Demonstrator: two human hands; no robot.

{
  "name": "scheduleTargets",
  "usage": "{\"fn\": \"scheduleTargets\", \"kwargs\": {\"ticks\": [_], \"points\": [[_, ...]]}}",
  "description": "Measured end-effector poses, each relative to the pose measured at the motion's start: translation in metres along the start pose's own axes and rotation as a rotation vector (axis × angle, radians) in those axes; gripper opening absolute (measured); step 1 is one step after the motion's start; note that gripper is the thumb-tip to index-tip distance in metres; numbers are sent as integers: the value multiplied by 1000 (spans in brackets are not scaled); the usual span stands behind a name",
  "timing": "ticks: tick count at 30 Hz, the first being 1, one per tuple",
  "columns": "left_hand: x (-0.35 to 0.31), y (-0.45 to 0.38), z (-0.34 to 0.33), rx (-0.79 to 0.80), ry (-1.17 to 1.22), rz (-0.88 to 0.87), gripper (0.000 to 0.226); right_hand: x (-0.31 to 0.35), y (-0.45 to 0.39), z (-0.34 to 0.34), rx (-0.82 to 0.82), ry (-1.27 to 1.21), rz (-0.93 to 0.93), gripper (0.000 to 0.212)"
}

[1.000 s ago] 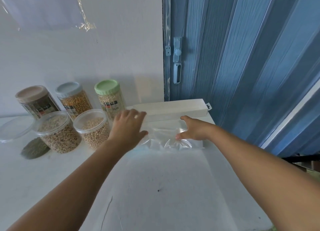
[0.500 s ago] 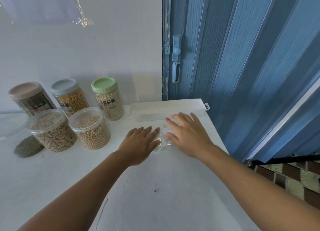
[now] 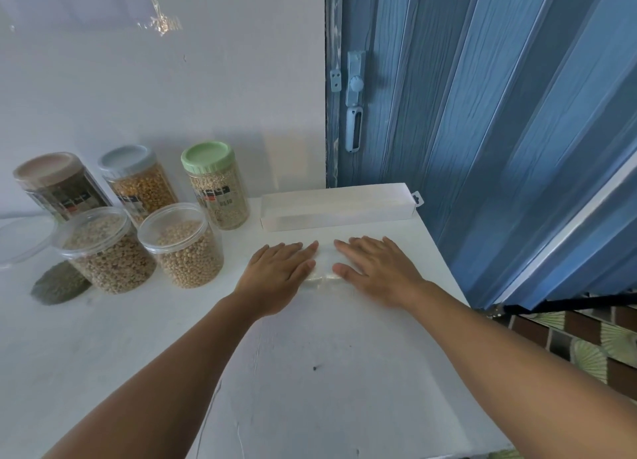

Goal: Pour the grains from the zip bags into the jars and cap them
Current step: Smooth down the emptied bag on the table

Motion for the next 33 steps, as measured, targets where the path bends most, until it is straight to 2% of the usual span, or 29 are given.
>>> {"fn": "scheduleTargets", "kwargs": {"ticks": [5, 11, 22, 24, 26, 28, 31, 33], "points": [[0, 1, -5, 14, -51, 4, 79, -1, -3, -3, 9, 6, -2, 71], [0, 0, -7, 10, -83, 16, 59, -1, -4, -7, -12, 25, 3, 71], [-3, 0, -3, 41, -67, 24, 62, -2, -3, -7, -6, 47, 11, 76], [-7, 6, 4, -36, -38, 34, 64, -1, -3, -7, 14, 50, 10, 75], [-12, 18, 12, -219, -32, 106, 68, -2, -3, -8, 23, 53, 8, 75], [-13, 31, 20, -306, -15, 307, 76, -2, -4, -10, 23, 57, 6, 75], [-5, 41, 26, -147, 126, 601, 93, -3, -3, -10, 21, 51, 11, 73], [-1, 41, 28, -113, 207, 642, 102, -3, -2, -9, 12, 41, 17, 73]]}}
Point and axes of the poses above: each hand's wrist, its own y-axis away from the middle knuckle, its own z-axis out of the back of the hand, x = y × z, the point moved 2 cm from there along -y, towards the middle knuckle, and after that the axes turned 8 degrees about -z, right-handed, at the moved point
